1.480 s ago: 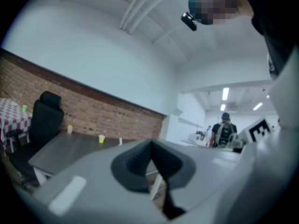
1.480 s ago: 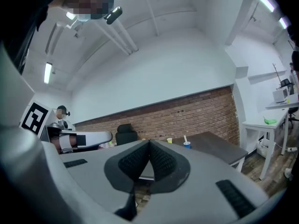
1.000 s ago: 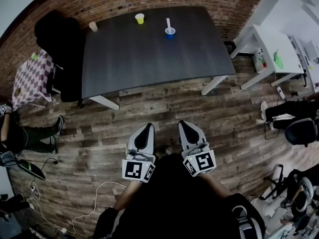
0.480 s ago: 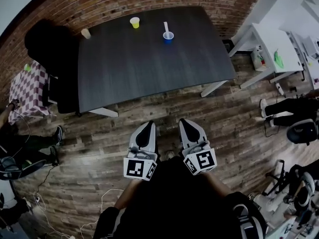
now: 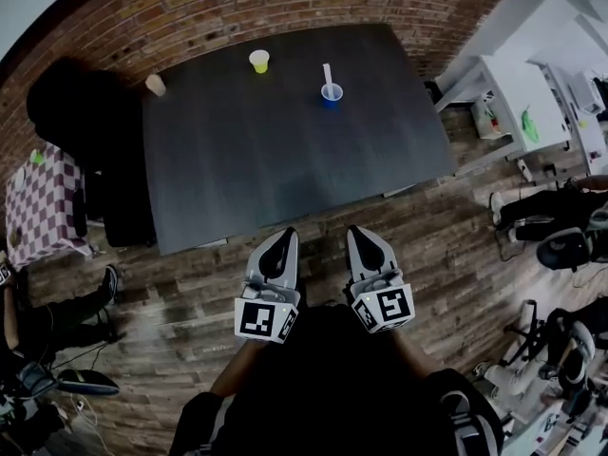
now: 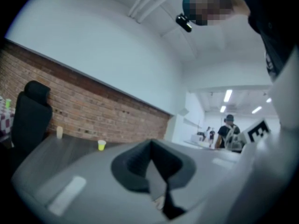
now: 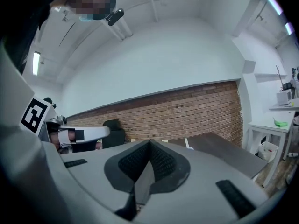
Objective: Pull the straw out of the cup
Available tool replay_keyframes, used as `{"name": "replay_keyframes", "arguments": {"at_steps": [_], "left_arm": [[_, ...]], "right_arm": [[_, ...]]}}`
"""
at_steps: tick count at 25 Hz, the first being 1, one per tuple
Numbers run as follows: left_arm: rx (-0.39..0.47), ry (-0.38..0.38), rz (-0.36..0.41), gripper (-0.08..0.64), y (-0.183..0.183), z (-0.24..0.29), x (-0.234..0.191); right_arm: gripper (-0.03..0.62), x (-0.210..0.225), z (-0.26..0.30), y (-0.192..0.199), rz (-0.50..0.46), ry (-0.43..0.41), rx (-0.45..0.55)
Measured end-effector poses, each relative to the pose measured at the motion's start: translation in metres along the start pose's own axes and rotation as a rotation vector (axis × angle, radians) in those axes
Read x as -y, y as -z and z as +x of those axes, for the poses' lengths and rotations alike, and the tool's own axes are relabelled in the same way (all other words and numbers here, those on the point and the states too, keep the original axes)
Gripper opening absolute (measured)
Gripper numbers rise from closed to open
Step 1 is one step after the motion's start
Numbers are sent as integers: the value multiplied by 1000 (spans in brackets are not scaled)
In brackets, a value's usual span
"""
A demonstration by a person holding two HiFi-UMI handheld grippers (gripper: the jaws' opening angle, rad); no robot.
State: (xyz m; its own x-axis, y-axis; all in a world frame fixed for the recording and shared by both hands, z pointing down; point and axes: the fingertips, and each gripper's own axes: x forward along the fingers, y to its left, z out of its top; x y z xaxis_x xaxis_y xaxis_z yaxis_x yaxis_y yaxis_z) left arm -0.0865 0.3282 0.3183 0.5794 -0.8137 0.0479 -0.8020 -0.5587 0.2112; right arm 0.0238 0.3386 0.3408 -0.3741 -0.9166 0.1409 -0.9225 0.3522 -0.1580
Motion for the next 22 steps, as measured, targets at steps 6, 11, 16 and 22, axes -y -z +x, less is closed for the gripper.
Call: {"name": "replay_keyframes", "arguments": {"at_steps": [6,11,16,22], "left_arm": [[-12,55,6,5,-11,27,-55],[-5,67,-6,5,-18,40,-83],[-10,78,-24,5,-18,55,-91],[-6,55,-22,5,-20,83,-93]], "right_arm": [[6,-6,57,-9,9,60,4],[6,-7,87,-15,1,87,17],[5,-2,108,-23,6,92,28],[5,21,130,-26,8,73,30]]}}
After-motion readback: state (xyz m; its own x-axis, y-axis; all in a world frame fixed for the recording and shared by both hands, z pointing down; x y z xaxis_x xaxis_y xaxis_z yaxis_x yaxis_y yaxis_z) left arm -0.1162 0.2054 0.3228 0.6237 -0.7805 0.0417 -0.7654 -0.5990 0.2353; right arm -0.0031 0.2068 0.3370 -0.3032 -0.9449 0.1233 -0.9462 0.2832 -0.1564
